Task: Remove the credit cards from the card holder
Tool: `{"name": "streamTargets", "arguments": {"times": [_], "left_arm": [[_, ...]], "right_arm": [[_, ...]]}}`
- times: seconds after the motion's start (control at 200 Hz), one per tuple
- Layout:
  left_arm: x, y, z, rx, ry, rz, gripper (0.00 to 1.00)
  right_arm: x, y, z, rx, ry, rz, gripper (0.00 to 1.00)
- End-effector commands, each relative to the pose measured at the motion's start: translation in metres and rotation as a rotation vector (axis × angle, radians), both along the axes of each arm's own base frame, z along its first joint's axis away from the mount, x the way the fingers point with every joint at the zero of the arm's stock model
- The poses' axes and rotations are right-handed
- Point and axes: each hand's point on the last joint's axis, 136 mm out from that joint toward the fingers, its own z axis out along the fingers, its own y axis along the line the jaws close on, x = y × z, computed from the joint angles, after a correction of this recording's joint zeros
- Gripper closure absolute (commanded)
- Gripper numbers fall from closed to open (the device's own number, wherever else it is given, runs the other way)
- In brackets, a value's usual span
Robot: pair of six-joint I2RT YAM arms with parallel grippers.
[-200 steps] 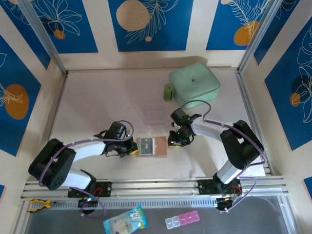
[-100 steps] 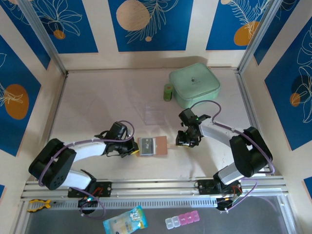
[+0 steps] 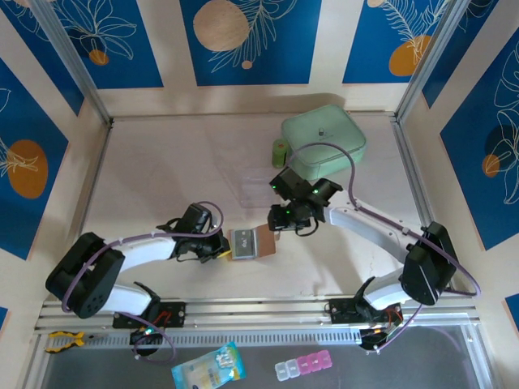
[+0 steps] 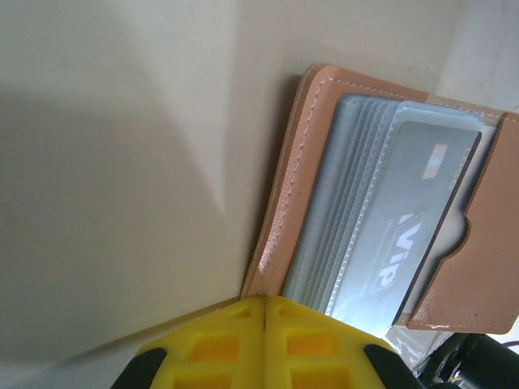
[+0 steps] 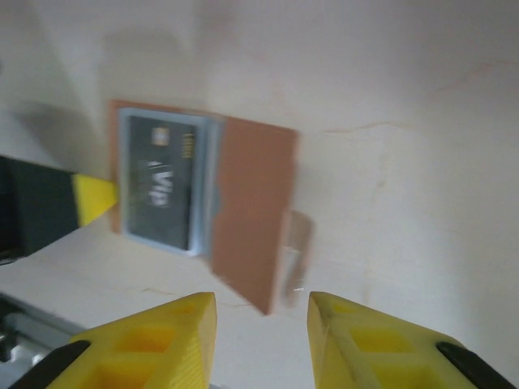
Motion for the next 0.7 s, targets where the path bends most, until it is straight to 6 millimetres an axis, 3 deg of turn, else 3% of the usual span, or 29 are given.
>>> {"name": "streamTargets", "arguments": {"times": [0.0,0.065,0.155,0.4,0.695], "left_arm": [[-0.006,0.003,-0.002,0.011,0.008,-0.002,0.95],[-0.007,0.004,-0.003,0.012,0.009,-0.002,0.95],[-0.008,0.004,-0.004,0.012,0.011,-0.001,0.95],[-0.01,0.005,-0.006,0.009,0.013,-0.002,0.95],[-0.011,0.006,-0.011,0.02,0.025,-0.001,0.95]], "right_arm": [[-0.01,0.027,0.0,0.002,0.036,0.045,0.64],[-0.014,0.045,-0.006,0.014,0.063,0.076,0.64],[-0.016,0.051,-0.024,-0.044,0.093,0.077,0.58],[-0.008,0.019,-0.068,-0.25,0.124,0.014,0.41],[0.0,-0.002,-0.091,-0.313,0.151,-0.001,0.31]]}}
